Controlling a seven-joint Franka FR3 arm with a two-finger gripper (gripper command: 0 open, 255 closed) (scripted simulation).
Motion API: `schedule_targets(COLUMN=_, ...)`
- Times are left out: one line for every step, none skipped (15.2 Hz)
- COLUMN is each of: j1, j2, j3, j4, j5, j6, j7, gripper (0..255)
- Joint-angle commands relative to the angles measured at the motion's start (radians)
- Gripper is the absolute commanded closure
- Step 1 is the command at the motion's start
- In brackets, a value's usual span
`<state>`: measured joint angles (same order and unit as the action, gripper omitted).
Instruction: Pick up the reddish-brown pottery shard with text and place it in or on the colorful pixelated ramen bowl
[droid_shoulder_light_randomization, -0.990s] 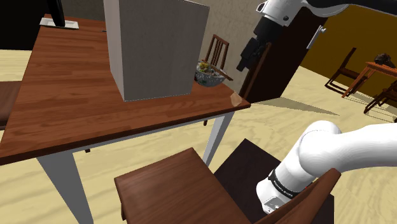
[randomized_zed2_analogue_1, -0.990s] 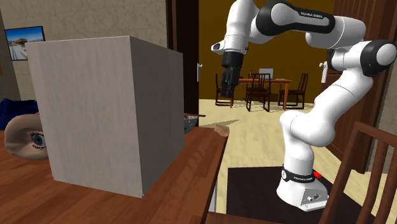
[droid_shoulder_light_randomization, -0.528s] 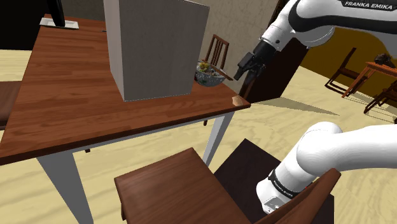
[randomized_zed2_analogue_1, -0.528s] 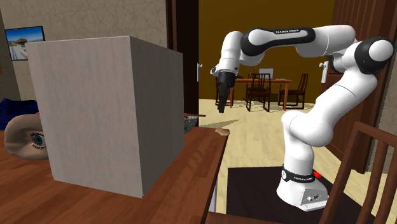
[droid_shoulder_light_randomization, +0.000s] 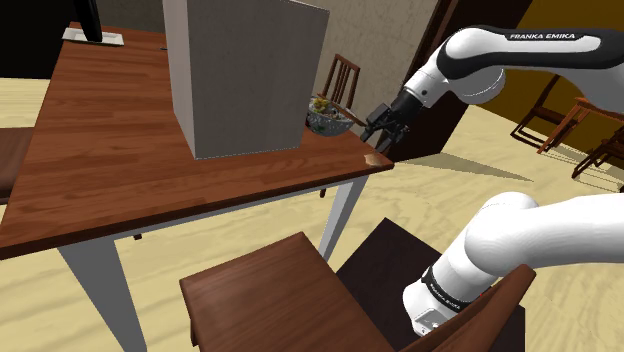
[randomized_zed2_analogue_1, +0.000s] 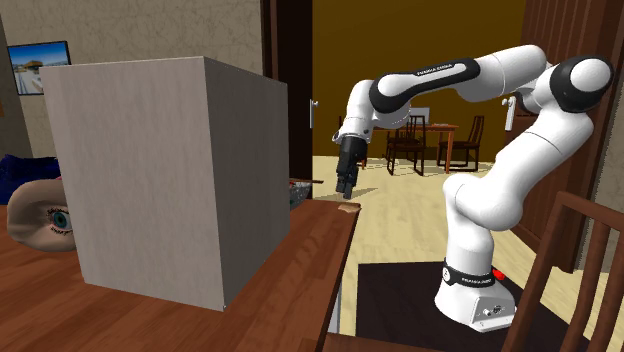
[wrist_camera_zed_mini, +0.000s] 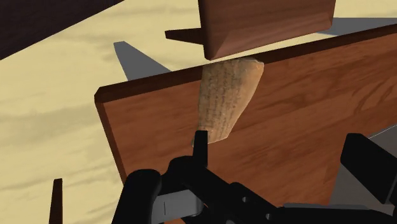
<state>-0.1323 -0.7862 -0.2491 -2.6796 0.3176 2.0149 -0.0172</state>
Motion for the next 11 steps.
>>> schedule_targets(j1=0.007, j2=0.011, j3=0.003, j4=-0.021, j5=0.010, j6=0.034, j7=-0.005, gripper=0)
schedule_targets(j1=0.011, j2=0.016, j3=0.006, j4=-0.031, j5=0.015, j6=0.049, j7=-0.007, gripper=0)
schedule_targets(j1=0.013, j2=0.019, j3=0.007, j4=-0.036, j5=0.018, j6=0.058, j7=-0.008, gripper=0)
schedule_targets(j1=0.013, j2=0.019, j3=0.007, j4=-0.036, j5=0.018, j6=0.058, j7=-0.008, gripper=0)
schedule_targets(j1=0.013, j2=0.019, j3=0.007, j4=-0.036, j5=0.018, j6=0.058, j7=-0.008, gripper=0)
schedule_targets(j1=0.013, j2=0.019, j3=0.007, j4=-0.036, j5=0.018, j6=0.058, j7=-0.008, gripper=0)
schedule_targets(j1=0.013, j2=0.019, j3=0.007, j4=-0.036, j5=0.018, j6=0.058, j7=-0.008, gripper=0)
schedule_targets(j1=0.013, j2=0.019, j3=0.007, j4=-0.036, j5=0.018, j6=0.058, j7=-0.008, gripper=0)
schedule_targets(j1=0.013, j2=0.019, j3=0.007, j4=-0.036, j5=0.018, j6=0.058, j7=-0.008, gripper=0)
schedule_targets(j1=0.013, j2=0.019, j3=0.007, j4=-0.036, j5=0.018, j6=0.058, j7=-0.008, gripper=0)
schedule_targets(j1=0.013, j2=0.019, j3=0.007, j4=-0.036, j5=0.018, j6=0.058, j7=-0.008, gripper=255)
